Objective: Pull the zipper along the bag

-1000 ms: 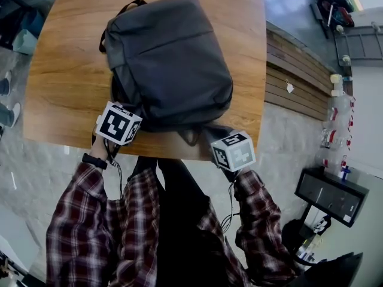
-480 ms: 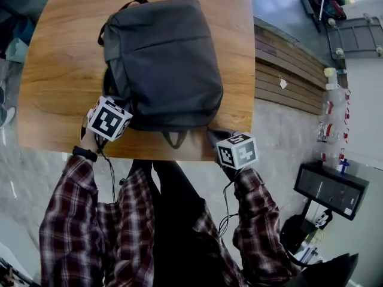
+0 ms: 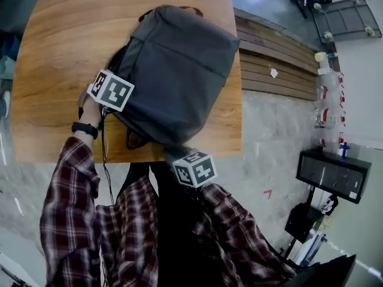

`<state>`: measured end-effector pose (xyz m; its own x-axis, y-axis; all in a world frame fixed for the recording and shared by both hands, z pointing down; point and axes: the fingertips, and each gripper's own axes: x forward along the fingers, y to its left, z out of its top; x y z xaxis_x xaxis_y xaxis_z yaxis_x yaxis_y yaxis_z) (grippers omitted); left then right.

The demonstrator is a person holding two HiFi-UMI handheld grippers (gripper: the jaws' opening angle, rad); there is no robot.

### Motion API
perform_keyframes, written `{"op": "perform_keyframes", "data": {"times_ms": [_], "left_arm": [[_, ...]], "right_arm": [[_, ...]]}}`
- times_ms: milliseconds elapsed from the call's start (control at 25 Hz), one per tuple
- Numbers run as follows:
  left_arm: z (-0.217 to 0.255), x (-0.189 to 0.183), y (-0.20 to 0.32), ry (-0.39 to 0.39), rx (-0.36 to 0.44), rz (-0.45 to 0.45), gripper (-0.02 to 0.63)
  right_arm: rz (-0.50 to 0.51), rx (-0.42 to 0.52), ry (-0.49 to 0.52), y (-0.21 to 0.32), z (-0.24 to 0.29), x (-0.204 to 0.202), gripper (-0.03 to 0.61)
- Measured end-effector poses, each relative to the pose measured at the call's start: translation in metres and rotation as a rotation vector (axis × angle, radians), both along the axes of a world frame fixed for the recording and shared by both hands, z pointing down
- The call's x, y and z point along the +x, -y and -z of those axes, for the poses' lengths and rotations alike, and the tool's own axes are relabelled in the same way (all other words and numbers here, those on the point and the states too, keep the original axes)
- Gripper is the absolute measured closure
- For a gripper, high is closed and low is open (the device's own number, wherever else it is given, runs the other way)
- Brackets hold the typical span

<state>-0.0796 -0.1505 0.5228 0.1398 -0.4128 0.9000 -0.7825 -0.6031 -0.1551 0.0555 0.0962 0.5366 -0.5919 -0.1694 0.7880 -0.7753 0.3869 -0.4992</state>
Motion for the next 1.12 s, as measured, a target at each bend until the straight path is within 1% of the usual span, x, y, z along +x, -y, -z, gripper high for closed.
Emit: {"op": "perform_keyframes", "data": {"times_ms": [80, 120, 160, 200, 240, 280, 320, 360, 400, 440, 480, 520, 560, 600, 680, 800, 880, 1000, 1120], "left_arm": [[0.01, -0.017, 0.002, 0.09, 0.02, 0.01, 0.604], [0.017, -0.027, -0.002, 0.124, 0.013, 0.019, 0.604], [0.024, -0.037, -0.011, 0.128, -0.009, 0.042, 0.604], [0.033, -0.043, -0.023, 0.087, -0.042, 0.082, 0.603], [0.043, -0.043, -0.037, -0.001, -0.079, 0.134, 0.603], [0.053, -0.035, -0.052, -0.132, -0.116, 0.184, 0.604], [0.062, -0.02, -0.066, -0.286, -0.153, 0.217, 0.603], [0.068, 0.0, -0.08, -0.436, -0.194, 0.226, 0.603], [0.069, 0.02, -0.091, -0.55, -0.24, 0.219, 0.603], [0.064, 0.035, -0.101, -0.607, -0.284, 0.207, 0.604], [0.052, 0.043, -0.107, -0.611, -0.319, 0.199, 0.604], [0.039, 0.045, -0.111, -0.583, -0.34, 0.196, 0.603], [0.026, 0.042, -0.113, -0.553, -0.348, 0.196, 0.603], [0.017, 0.039, -0.113, -0.538, -0.348, 0.198, 0.603], [0.007, 0.033, -0.114, -0.53, -0.334, 0.187, 0.603], [-0.003, 0.033, -0.116, -0.473, -0.27, 0.114, 0.603], [-0.005, 0.032, -0.116, -0.456, -0.24, 0.084, 0.604], [-0.005, 0.032, -0.116, -0.468, -0.244, 0.067, 0.604], [-0.006, 0.032, -0.118, -0.468, -0.266, 0.04, 0.604]], "right_arm": [[0.007, 0.011, 0.018, 0.006, -0.001, -0.017, 0.569], [0.009, 0.014, 0.032, 0.009, -0.001, -0.026, 0.569], [0.01, 0.016, 0.046, 0.012, 0.001, -0.034, 0.569], [0.014, 0.017, 0.059, 0.015, 0.003, -0.043, 0.569], [0.023, 0.02, 0.069, 0.018, 0.005, -0.052, 0.569], [0.034, 0.024, 0.076, 0.021, 0.007, -0.061, 0.569], [0.044, 0.028, 0.083, 0.025, 0.008, -0.069, 0.569], [0.049, 0.031, 0.091, 0.028, 0.009, -0.078, 0.569], [0.05, 0.034, 0.1, 0.031, 0.01, -0.085, 0.569], [0.049, 0.04, 0.106, 0.034, 0.011, -0.092, 0.569], [0.047, 0.046, 0.108, 0.036, 0.012, -0.099, 0.569], [0.046, 0.051, 0.106, 0.039, 0.012, -0.103, 0.569], [0.046, 0.054, 0.101, 0.04, 0.011, -0.107, 0.569], [0.048, 0.057, 0.092, 0.04, 0.01, -0.109, 0.569], [0.06, 0.069, 0.059, 0.04, 0.007, -0.108, 0.569], [0.083, 0.087, 0.011, 0.037, 0.006, -0.103, 0.57], [0.103, 0.095, -0.011, 0.035, 0.009, -0.1, 0.57], [0.127, 0.117, -0.055, 0.032, 0.009, -0.085, 0.571], [0.166, 0.149, -0.113, 0.028, 0.009, -0.056, 0.569]]}}
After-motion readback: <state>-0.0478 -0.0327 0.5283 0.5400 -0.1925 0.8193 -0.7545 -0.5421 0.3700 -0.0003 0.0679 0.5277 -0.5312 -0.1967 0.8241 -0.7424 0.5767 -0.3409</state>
